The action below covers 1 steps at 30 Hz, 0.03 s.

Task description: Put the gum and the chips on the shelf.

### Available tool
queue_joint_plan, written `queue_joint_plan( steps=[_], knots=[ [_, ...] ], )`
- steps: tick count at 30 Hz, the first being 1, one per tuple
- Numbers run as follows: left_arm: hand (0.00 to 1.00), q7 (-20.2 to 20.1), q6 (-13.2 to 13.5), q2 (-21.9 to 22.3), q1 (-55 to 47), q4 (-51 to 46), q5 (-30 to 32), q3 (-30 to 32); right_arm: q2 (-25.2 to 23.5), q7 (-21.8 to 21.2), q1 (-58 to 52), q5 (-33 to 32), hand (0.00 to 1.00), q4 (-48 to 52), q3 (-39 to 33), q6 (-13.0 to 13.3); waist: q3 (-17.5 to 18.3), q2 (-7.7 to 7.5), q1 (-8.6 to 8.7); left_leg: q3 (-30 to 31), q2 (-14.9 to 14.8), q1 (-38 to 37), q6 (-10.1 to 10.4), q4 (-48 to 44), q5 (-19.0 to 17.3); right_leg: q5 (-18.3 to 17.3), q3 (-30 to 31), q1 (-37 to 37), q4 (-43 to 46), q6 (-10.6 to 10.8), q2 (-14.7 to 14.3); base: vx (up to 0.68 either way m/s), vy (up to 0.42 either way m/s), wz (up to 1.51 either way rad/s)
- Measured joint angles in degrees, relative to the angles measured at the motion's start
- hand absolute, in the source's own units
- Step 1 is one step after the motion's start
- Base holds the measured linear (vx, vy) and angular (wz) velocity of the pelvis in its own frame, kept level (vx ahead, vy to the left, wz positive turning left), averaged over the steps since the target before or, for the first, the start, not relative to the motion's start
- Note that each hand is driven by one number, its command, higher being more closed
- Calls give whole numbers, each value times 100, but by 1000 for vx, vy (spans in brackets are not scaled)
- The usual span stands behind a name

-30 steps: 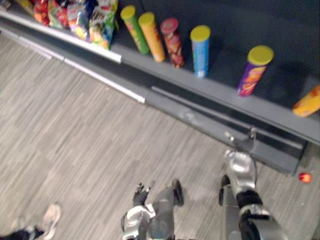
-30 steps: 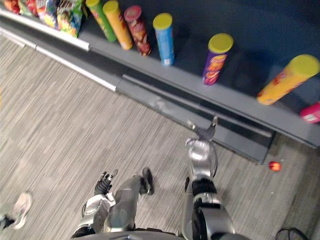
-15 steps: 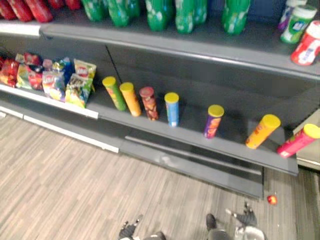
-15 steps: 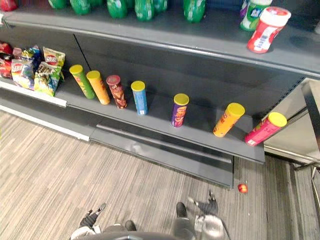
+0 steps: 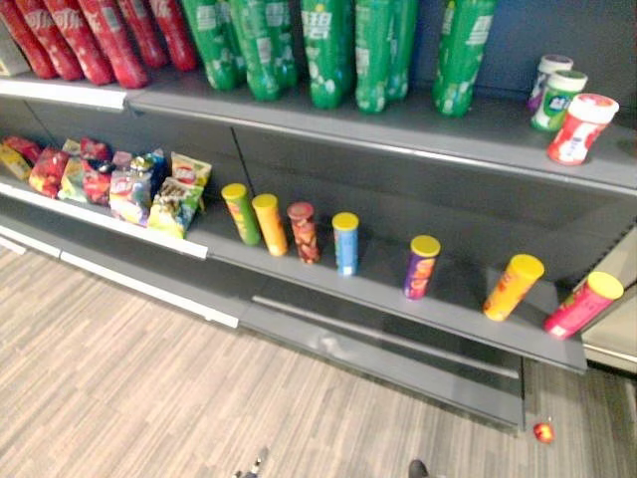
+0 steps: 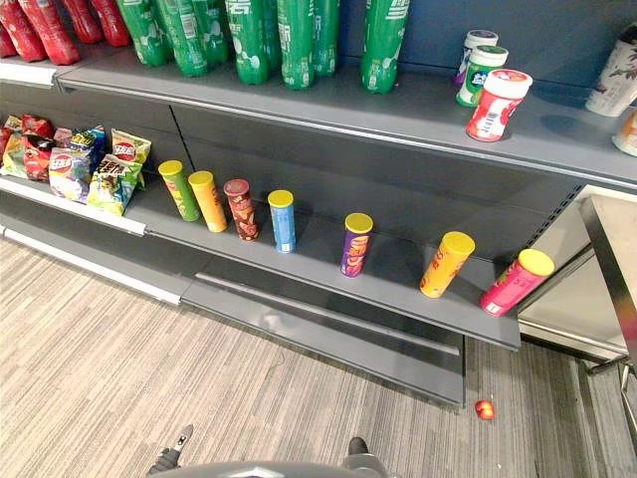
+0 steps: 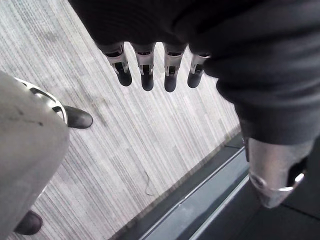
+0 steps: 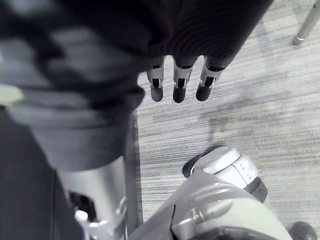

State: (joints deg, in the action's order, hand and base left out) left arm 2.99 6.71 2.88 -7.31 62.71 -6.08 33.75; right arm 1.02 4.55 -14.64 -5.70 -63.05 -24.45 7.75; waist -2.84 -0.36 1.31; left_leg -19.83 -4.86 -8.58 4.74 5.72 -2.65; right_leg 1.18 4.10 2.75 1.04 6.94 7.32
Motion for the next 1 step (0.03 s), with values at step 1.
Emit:
queue_joint_plan(
  steps=[1],
  knots=[
    [0,-5,-2,6,-7,0,-4,2,-30,0,0,-49,0,-29,-24,-1,9,-7,-1,-1,0,2,0,0,0,0,0,0,-4,0,0,0,0,0]
  ],
)
